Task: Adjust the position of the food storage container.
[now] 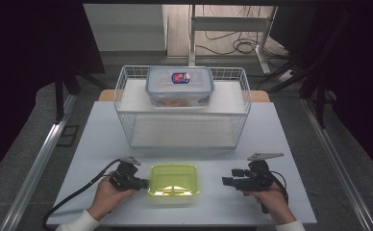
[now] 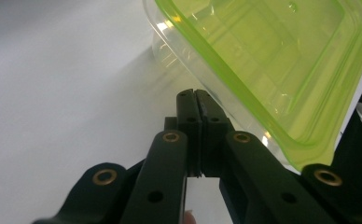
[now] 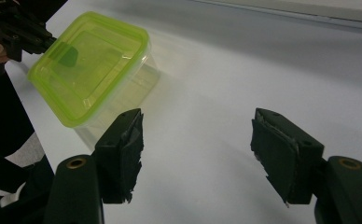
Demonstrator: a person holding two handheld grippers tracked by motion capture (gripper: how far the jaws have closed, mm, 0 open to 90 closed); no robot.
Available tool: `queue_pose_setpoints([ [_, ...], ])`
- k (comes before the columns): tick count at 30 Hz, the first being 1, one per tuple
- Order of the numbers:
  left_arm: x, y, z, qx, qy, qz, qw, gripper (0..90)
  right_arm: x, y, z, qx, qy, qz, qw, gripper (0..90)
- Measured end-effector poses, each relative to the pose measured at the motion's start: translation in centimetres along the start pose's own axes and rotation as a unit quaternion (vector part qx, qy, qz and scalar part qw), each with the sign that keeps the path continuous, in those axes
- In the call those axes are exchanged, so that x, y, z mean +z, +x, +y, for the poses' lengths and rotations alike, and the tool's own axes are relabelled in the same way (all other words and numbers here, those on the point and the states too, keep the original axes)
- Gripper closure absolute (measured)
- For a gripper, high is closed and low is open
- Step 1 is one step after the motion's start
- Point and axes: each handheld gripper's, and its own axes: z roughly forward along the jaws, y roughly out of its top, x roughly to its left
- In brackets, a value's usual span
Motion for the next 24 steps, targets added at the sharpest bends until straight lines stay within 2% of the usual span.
queue_pose_setpoints([
  [5,0.6,-0.4,0.4,0.001,-0.002,-0.007,1.0000,88.8,0.0,-0.1,0.0,0.000,-0.001,-0.001,1.0000,34.6],
  [14,0.0,-0.2,0.2,0.007,-0.012,0.006,0.9999,90.0,-0.1,0.1,-0.1,-0.001,-0.002,-0.002,1.0000,34.6],
  [18,-1.0,-0.4,-0.1,0.020,-0.017,0.016,0.9995,90.0,0.0,0.2,-0.2,-0.003,0.000,-0.006,1.0000,34.7],
  [20,-2.0,-0.2,-0.6,0.019,-0.026,0.017,0.9993,89.1,0.1,0.2,-0.2,-0.004,0.003,-0.009,0.9999,34.7],
  [23,-2.8,-0.1,-1.0,0.021,-0.037,0.033,0.9986,84.6,0.2,0.4,-0.3,-0.007,0.006,-0.011,0.9999,34.7],
  [24,-3.1,-0.1,-1.2,0.019,-0.041,0.038,0.9982,80.4,0.3,0.5,-0.3,-0.008,0.007,-0.012,0.9999,34.6],
])
